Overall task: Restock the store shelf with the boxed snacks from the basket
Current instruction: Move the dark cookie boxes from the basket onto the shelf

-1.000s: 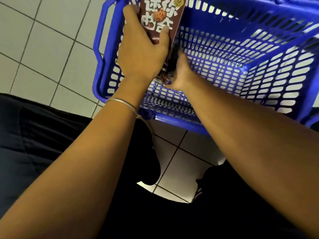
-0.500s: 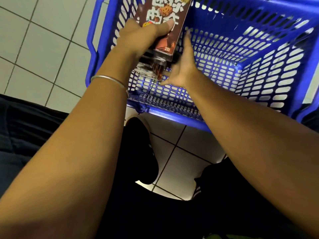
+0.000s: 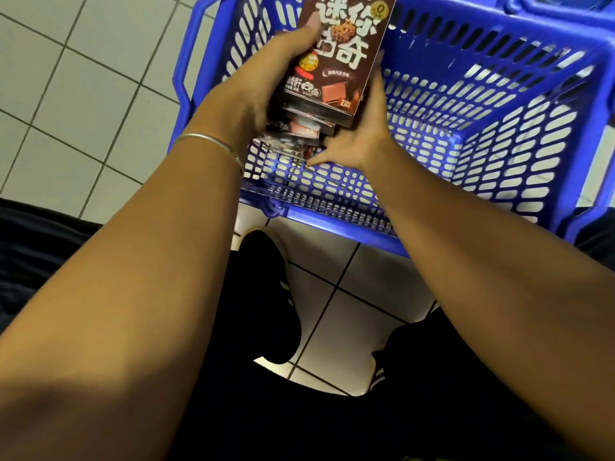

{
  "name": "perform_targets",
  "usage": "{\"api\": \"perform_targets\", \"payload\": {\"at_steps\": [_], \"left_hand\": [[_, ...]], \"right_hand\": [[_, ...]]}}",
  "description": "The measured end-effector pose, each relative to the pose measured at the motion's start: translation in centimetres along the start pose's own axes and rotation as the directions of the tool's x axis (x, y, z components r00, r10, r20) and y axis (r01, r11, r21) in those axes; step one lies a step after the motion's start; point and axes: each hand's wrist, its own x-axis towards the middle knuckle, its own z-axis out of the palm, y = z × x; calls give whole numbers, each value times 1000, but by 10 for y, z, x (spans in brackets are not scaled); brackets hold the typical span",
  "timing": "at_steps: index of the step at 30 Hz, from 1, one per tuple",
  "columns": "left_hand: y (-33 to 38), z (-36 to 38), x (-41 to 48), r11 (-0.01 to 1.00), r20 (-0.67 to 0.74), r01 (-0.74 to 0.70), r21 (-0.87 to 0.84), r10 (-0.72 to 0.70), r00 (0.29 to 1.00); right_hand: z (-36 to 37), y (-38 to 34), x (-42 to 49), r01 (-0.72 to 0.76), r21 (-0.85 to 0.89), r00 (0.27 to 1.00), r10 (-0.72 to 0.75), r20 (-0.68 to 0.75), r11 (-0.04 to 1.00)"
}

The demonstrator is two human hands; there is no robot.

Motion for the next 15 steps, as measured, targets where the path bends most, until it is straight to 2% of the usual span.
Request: {"api": "perform_targets", "payload": {"at_steps": [3, 6, 10, 15], "left_hand": [[0, -5, 4, 1000, 11, 0, 30, -1, 1000], [1, -4, 8, 996, 24, 27, 81, -29, 999], [0, -6, 12, 995, 40, 11, 103, -15, 999], [-2, -6, 14, 996, 67, -3, 84, -2, 998]], "right_hand": [[-1, -4, -4, 20, -16, 993, -18, 117, 1000], [-4, -7, -8, 53, 47, 989, -59, 136, 997], [-4, -11, -12, 73, 1, 977, -71, 199, 997], [-6, -13, -12, 49, -45, 992, -44, 120, 998]]}}
